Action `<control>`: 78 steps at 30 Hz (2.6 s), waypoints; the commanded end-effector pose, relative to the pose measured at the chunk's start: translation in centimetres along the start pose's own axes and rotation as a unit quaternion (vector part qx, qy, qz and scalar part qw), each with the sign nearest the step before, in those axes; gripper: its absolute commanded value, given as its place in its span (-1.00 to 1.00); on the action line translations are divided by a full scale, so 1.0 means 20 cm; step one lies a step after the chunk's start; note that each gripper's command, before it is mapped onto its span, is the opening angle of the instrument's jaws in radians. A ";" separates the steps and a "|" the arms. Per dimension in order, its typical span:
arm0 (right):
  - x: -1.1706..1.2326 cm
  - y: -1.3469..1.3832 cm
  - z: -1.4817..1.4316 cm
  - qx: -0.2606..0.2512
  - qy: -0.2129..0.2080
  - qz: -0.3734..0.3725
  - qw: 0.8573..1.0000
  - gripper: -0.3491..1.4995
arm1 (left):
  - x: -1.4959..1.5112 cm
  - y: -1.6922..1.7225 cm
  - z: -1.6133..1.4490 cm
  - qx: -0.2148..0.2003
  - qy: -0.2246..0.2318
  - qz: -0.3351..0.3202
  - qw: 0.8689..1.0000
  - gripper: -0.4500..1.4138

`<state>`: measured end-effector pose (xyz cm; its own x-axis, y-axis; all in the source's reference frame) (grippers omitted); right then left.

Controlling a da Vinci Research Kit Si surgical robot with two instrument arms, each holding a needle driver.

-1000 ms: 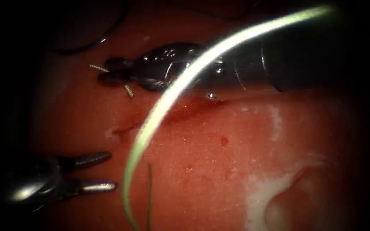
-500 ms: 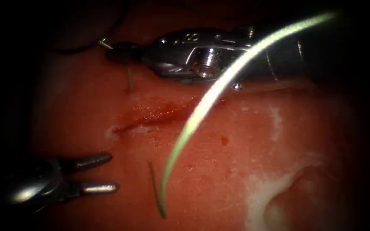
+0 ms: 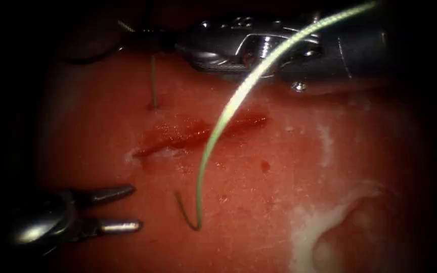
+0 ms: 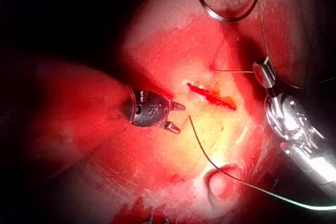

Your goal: Wound Closure

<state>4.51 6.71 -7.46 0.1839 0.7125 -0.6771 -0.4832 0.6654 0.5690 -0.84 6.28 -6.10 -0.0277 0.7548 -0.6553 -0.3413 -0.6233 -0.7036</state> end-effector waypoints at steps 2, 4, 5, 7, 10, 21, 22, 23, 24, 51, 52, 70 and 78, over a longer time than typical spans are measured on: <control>0.001 -0.001 0.004 0.001 0.004 -0.004 1.000 -1.00 | -0.004 0.001 0.003 0.000 -0.004 -0.002 1.000 0.06; 0.003 -0.001 0.002 -0.001 0.008 -0.003 1.000 -1.00 | -0.003 0.003 0.003 0.003 -0.013 -0.003 1.000 0.06; 0.004 -0.001 0.002 -0.001 0.010 -0.006 1.000 -1.00 | -0.003 0.004 0.003 0.004 -0.016 -0.003 1.000 0.06; 0.004 -0.002 0.004 0.011 0.010 -0.012 1.000 -1.00 | -0.002 0.005 0.002 0.003 -0.017 0.005 1.000 0.06; 0.003 -0.002 0.005 0.007 0.016 -0.038 0.999 0.27 | 0.004 0.008 0.002 0.000 -0.018 0.044 0.999 0.07; -0.001 0.006 -0.010 -0.021 0.000 -0.061 0.998 0.67 | 0.040 0.033 0.006 0.003 -0.018 0.060 0.998 0.20; -0.001 0.005 -0.011 -0.022 -0.001 -0.062 0.998 0.67 | 0.044 0.035 0.007 0.007 -0.022 0.056 0.998 0.20; -0.002 0.005 -0.013 -0.022 -0.004 -0.062 0.998 0.67 | 0.050 0.038 0.008 0.015 -0.029 0.051 0.998 0.20; -0.003 0.005 -0.015 -0.022 -0.006 -0.065 0.998 0.67 | 0.053 0.040 0.009 0.021 -0.033 0.050 0.998 0.20; -0.022 -0.003 -0.023 -0.014 -0.036 -0.079 0.996 0.62 | 0.115 0.046 0.022 0.047 -0.026 0.074 0.996 -0.89; -0.022 -0.003 -0.023 -0.003 -0.036 -0.081 0.996 0.63 | 0.116 0.045 0.021 0.047 -0.019 0.074 0.996 -0.89; -0.035 -0.028 -0.058 0.246 -0.067 0.015 0.967 0.53 | 0.074 0.007 0.012 -0.010 0.026 0.062 0.998 -0.89; -0.030 -0.037 -0.051 0.243 -0.071 0.103 0.962 0.45 | 0.072 0.010 0.013 -0.015 0.028 0.066 0.997 -0.89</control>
<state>3.79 5.57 -7.98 0.2639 0.8413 -0.4718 -0.0776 0.5060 0.8590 -1.15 7.32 -7.17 -0.0166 0.6526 -0.7575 -0.3096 -0.7237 -0.6168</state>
